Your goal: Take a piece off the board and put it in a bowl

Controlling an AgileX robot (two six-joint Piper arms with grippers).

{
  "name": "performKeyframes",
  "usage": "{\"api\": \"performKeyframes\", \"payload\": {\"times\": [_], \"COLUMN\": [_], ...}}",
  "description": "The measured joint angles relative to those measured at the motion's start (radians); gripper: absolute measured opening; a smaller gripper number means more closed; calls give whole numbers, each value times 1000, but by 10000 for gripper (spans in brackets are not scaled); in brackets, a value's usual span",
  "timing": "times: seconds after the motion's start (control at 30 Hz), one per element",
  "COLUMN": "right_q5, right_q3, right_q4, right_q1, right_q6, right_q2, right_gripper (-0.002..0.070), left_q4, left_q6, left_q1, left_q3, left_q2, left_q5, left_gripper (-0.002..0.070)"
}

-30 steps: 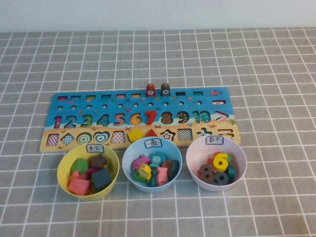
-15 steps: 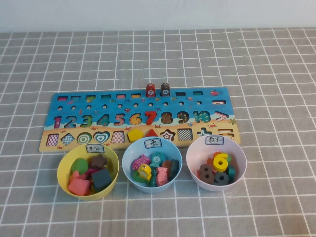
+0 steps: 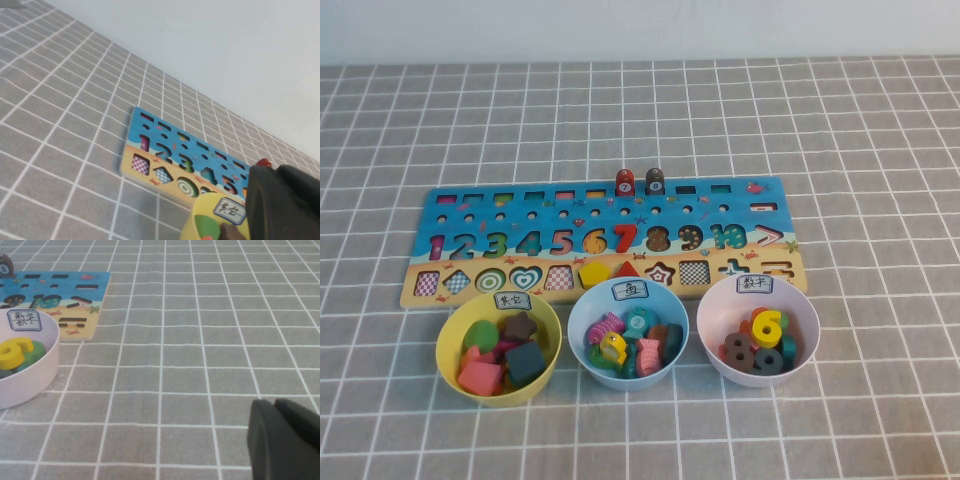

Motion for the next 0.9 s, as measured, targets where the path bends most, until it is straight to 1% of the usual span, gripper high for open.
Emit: {"api": "performKeyframes", "payload": {"times": [0.1,0.2,0.47,0.63,0.9], "right_q5": [0,0,0,0,0], "right_q3": [0,0,0,0,0], "right_q4": [0,0,0,0,0], "right_q1": [0,0,0,0,0], "right_q6": [0,0,0,0,0], "right_q2": [0,0,0,0,0], "right_gripper": [-17,-17,-17,-17,-17], "left_q4": [0,0,5,9,11], "left_q6": [3,33,97,213,373], "left_q1": [0,0,0,0,-10], "left_q3": [-56,-151,-413,-547,-829], "left_q2": [24,111,497,741,1118], "left_q5": [49,117,322,395,547], "left_gripper": [-5,-5,-5,-4,-5]}}
